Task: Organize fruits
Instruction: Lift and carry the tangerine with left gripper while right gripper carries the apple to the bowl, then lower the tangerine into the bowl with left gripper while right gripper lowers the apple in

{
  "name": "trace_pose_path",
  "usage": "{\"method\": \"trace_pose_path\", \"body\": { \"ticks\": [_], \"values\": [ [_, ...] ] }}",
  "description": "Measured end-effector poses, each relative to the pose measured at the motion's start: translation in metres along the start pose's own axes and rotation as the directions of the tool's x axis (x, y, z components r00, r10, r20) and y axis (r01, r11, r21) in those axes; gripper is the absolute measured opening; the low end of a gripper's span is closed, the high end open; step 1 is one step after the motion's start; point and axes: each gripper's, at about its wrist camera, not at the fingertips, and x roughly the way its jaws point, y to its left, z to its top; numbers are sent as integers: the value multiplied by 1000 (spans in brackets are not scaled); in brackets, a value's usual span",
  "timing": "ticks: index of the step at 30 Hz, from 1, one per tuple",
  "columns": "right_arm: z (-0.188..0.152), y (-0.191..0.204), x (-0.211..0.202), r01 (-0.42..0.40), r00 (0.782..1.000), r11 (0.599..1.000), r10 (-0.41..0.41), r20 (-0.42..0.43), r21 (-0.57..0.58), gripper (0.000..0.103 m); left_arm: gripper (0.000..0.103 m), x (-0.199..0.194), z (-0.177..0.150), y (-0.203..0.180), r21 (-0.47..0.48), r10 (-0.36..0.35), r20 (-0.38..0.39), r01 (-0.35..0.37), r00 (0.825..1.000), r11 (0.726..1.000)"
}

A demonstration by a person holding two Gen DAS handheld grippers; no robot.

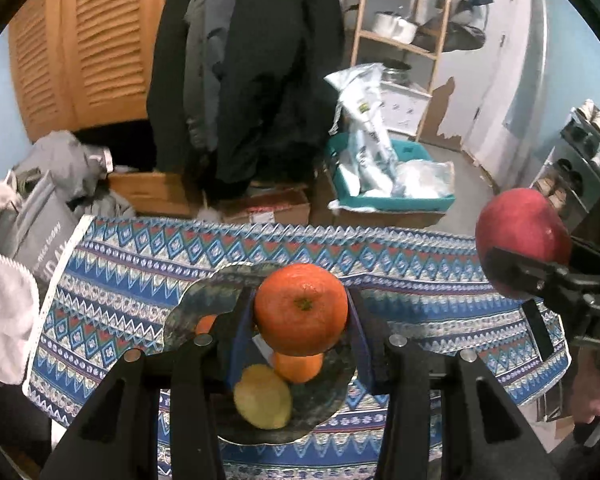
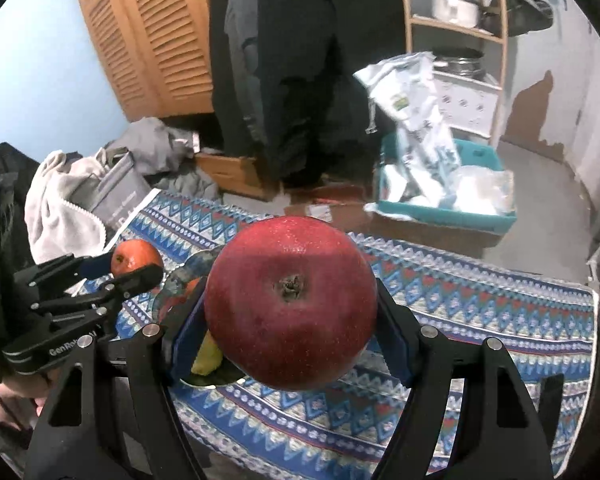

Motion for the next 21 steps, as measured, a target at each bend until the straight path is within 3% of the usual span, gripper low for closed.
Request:
{"method": "trace_pose_path", "body": {
  "ticks": [11,17,21],
  "values": [
    [-2,17,61,-52,995,999,51,-82,-13,75,45,77,-27,39,-82,17,-148,-29,989,996],
    [-7,18,85,-52,991,999,50,-127,-13,75,45,107,-38,50,-112,9,-229,-35,973,993],
    [-9,17,96,-51,988,999,49,-147,-8,75,49,112,-41,54,-119,19,-243,-50,970,992]
  ]
}}
